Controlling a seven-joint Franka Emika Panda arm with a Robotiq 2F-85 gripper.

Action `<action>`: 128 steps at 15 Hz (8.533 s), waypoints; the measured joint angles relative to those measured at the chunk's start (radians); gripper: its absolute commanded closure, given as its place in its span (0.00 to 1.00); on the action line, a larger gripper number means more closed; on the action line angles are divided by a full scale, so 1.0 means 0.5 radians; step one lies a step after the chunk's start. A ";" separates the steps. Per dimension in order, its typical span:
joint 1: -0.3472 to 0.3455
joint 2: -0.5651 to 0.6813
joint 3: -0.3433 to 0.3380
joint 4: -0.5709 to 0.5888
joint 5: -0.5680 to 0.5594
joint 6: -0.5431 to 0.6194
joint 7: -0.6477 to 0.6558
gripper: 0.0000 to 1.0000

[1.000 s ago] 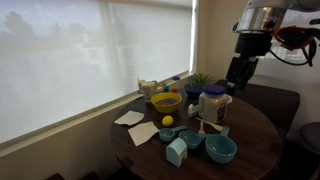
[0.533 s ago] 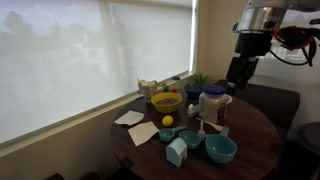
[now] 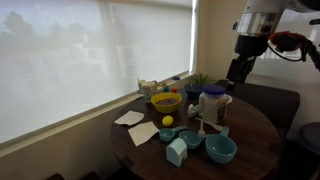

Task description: Remove the lid from the jar

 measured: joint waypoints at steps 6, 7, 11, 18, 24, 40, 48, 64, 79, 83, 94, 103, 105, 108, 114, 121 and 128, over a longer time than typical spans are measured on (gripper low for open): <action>-0.058 0.017 -0.087 -0.002 -0.160 0.032 -0.135 0.00; -0.065 0.029 -0.112 -0.007 -0.160 0.056 -0.171 0.00; -0.070 0.066 -0.150 -0.012 -0.160 0.091 -0.218 0.00; -0.069 0.066 -0.149 -0.012 -0.160 0.091 -0.218 0.00; -0.070 0.083 -0.178 -0.012 -0.160 0.091 -0.303 0.00; -0.064 0.327 -0.326 -0.026 -0.158 0.437 -0.762 0.00; -0.043 0.351 -0.327 -0.061 -0.150 0.550 -0.825 0.00; -0.044 0.353 -0.332 -0.067 -0.150 0.579 -0.881 0.00; -0.031 0.344 -0.329 -0.098 -0.155 0.757 -0.882 0.74; -0.017 0.345 -0.329 -0.101 -0.154 0.783 -0.882 0.99; -0.007 0.330 -0.320 -0.096 -0.157 0.859 -0.887 0.70; -0.072 0.234 -0.429 -0.088 -0.189 0.860 -0.889 0.34; -0.090 0.228 -0.471 -0.088 -0.189 0.860 -0.889 0.23; -0.093 0.228 -0.476 -0.090 -0.188 0.860 -0.889 0.05; -0.105 0.255 -0.600 -0.086 -0.050 0.848 -0.970 0.00; -0.097 0.353 -0.855 0.008 0.632 0.526 -1.246 0.00; -0.126 0.578 -0.957 0.117 1.167 0.286 -1.496 0.00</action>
